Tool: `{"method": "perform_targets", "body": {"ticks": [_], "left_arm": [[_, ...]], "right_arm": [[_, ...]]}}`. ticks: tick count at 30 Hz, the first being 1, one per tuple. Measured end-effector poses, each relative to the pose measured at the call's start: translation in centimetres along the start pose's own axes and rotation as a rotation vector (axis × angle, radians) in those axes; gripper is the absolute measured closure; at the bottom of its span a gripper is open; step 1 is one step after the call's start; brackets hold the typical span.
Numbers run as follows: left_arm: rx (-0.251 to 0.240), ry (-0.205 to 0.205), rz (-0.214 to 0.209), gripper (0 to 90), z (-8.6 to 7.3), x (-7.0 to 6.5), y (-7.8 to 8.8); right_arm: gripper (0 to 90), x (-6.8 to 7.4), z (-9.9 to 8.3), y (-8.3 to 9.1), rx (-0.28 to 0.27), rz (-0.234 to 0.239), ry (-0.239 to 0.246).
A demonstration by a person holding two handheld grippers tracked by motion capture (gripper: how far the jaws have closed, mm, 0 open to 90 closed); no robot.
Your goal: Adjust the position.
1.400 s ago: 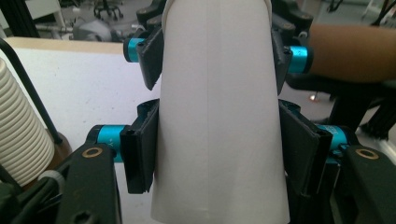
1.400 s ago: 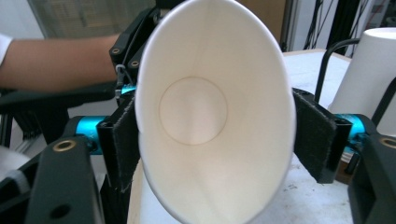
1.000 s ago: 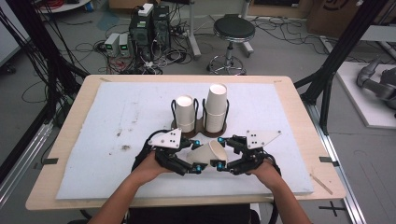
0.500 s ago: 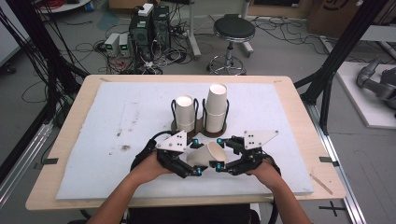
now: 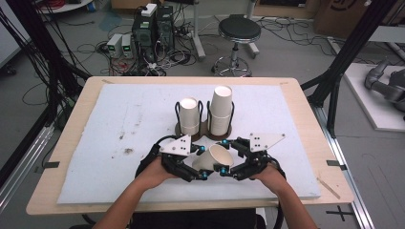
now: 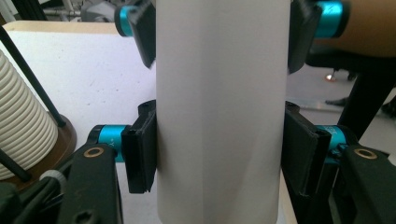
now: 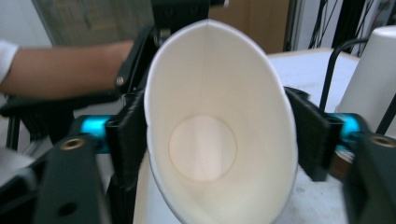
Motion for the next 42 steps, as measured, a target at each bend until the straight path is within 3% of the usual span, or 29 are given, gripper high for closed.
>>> {"method": "perform_targets", "body": {"ticks": [6, 14, 18, 21, 25, 31, 37, 42], "left_arm": [[-0.092, 0.045, -0.003, 37.4, -0.2, 0.2, 0.4], [-0.130, 0.032, -0.006, 37.8, -0.5, 0.0, 0.1], [-0.090, 0.012, 0.025, 36.5, -0.6, -0.1, -0.1], [-0.024, 0.002, 0.068, 25.1, -0.6, -0.2, -0.4], [0.016, -0.029, 0.094, 24.7, -0.2, -0.3, -0.2], [0.036, -0.026, 0.084, 28.3, -0.1, -0.1, -0.2], [0.043, -0.039, 0.058, 36.2, -0.6, -0.1, -0.6], [-0.008, -0.019, 0.045, 36.7, -0.7, -0.1, -0.5]], "right_arm": [[25.2, -0.1, 0.1, 0.1, -0.031, -0.006, -0.016], [36.2, -0.1, 0.3, 0.3, -0.055, 0.007, -0.008], [38.3, -0.1, 0.3, 0.3, -0.038, 0.009, 0.007], [38.6, -0.1, 0.3, 0.2, -0.012, -0.007, 0.017], [39.2, -0.1, 0.3, 0.1, 0.021, -0.027, 0.036], [39.1, 0.0, 0.4, -0.3, 0.083, -0.048, 0.060], [39.3, 0.2, 0.3, -0.6, 0.101, -0.037, 0.062], [32.8, 0.2, 0.3, -0.8, 0.069, -0.044, 0.049]]}}
Point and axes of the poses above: each handheld gripper's, and its own axes: y roughly backward along the jaws, z roughly out of its top, x roughly to its left, the point moved 2 cm from there along -y, roughly forward along the jaws, and after that the axes turned 5 degrees about -x, right-handed, at the moved point
